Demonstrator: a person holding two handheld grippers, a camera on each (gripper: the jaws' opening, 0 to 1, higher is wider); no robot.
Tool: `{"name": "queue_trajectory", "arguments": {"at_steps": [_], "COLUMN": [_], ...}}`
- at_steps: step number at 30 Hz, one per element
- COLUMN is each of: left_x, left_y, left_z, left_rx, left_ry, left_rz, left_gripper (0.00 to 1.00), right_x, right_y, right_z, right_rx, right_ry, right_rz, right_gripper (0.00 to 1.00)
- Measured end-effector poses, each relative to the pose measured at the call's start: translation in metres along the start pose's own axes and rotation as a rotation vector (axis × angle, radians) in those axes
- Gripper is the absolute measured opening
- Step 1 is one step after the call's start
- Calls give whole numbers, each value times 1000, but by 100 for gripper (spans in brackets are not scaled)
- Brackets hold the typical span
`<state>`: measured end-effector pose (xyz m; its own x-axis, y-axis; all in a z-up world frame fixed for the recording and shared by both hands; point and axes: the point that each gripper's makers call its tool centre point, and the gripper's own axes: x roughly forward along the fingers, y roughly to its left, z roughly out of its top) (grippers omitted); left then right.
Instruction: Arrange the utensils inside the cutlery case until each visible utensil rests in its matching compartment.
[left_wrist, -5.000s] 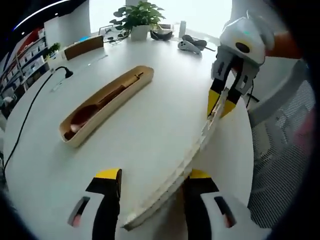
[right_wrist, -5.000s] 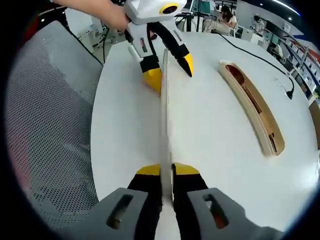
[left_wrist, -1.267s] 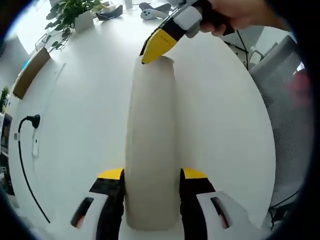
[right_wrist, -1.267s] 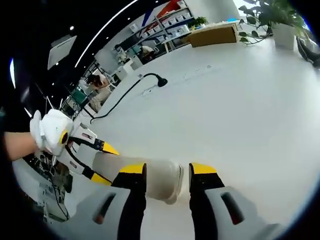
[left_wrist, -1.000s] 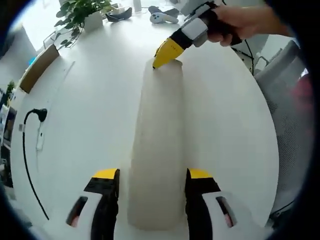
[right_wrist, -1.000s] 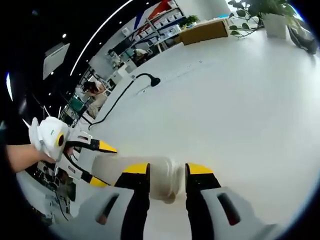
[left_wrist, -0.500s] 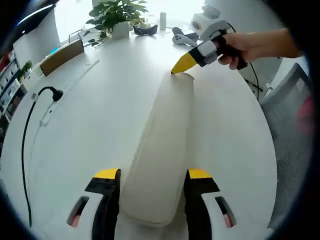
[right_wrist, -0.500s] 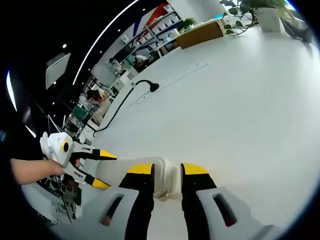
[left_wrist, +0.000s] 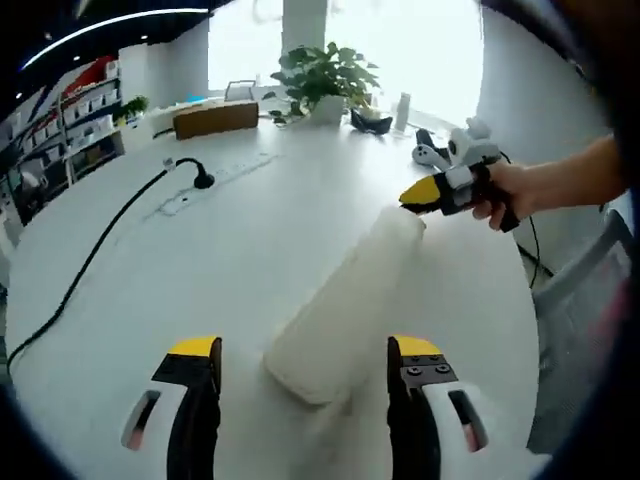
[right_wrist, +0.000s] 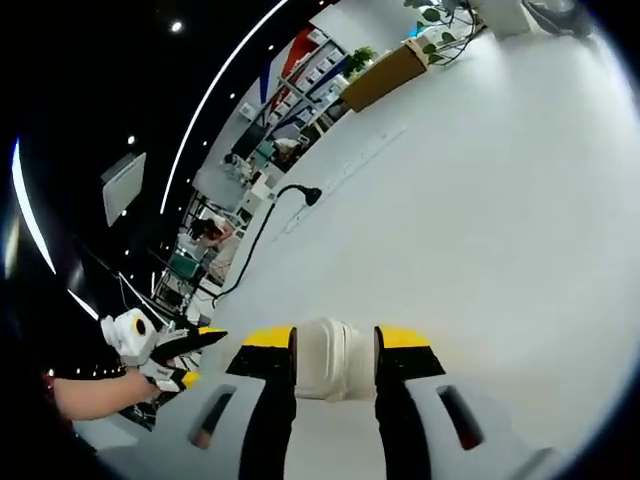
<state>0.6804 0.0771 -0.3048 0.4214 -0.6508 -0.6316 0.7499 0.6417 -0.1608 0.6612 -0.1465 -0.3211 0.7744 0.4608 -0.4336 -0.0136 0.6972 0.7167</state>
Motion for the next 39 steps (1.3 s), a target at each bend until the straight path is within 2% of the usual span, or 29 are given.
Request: {"name": "queue_trajectory", "arguments": {"at_steps": [2,4,6,7,8,9,11,12,14,15,16,17,18,20,22,23,24,25,26,27,28,31,32,33,34,35,38,39], "left_x": [-10,-18,-23,-28,-31,-34,-35,-37,-37,-36,-30,-25,-21,-20,-18,-13,-10,-5,-3,-3,0,2,3,3,5,7,12,14], "left_y": [2,0,4,13,17,19,19,21,28,29,28,21,23,26,26,19,17,13,12,8,7,12,21,21,19,19,13,12], "left_z": [2,0,-2,1,3,4,4,5,2,0,-5,-8,-17,-21,-24,-29,-30,-32,-28,-24,-20,-17,-17,-17,-19,-21,-29,-29], "left_rx": [-77,-217,-308,-355,-397,-445,-687,-768,-849,-853,-845,-864,-859,-862,-902,-889,-857,-826,-849,-868,-861,-852,-881,-889,-895,-886,-814,-804], "left_ry": [-55,-101,-140,-197,-238,-268,-367,-406,-478,-487,-486,-458,-418,-422,-425,-371,-351,-317,-330,-335,-330,-353,-388,-398,-387,-375,-324,-323], "left_rz": [32,38,62,118,141,148,103,92,107,115,96,50,68,75,60,24,14,0,-19,-57,-65,-25,23,18,11,31,63,69], "left_gripper": [68,62,56,55,55,52,44,42,44,46,49,50,50,49,42,34,31,30,31,31,33,42,44,44,40,36,27,26], "right_x": [-2,-5,-7,-7,-7,-7,-6,-6,-5,-4,-4,-3,-4,-4,-3,-3,-2,-1,-1,0,1,4,6,7,8,9,11,12], "right_y": [-1,2,3,5,6,10,17,17,15,15,15,16,16,12,11,10,9,8,8,12,11,11,10,11,10,11,7,6], "right_z": [1,3,3,2,2,3,7,6,6,6,6,4,2,3,-1,-6,-14,-16,-22,-22,-21,-19,-17,-15,-15,-15,-15,-15], "right_rx": [2,13,23,26,27,34,71,71,55,51,57,91,113,88,76,77,81,86,119,136,138,81,66,57,61,62,13,-5], "right_ry": [-13,-34,-44,-46,-45,-49,-89,-85,-92,-94,-96,-84,-69,-74,-61,-32,15,26,68,77,80,72,64,49,38,36,17,1], "right_rz": [2,17,24,32,40,59,102,99,90,92,97,111,118,96,101,103,106,105,106,130,132,121,115,118,112,110,88,87], "right_gripper": [30,28,29,29,29,29,30,31,30,29,27,23,21,23,25,23,24,26,28,29,29,28,28,29,29,28,22,22]}}
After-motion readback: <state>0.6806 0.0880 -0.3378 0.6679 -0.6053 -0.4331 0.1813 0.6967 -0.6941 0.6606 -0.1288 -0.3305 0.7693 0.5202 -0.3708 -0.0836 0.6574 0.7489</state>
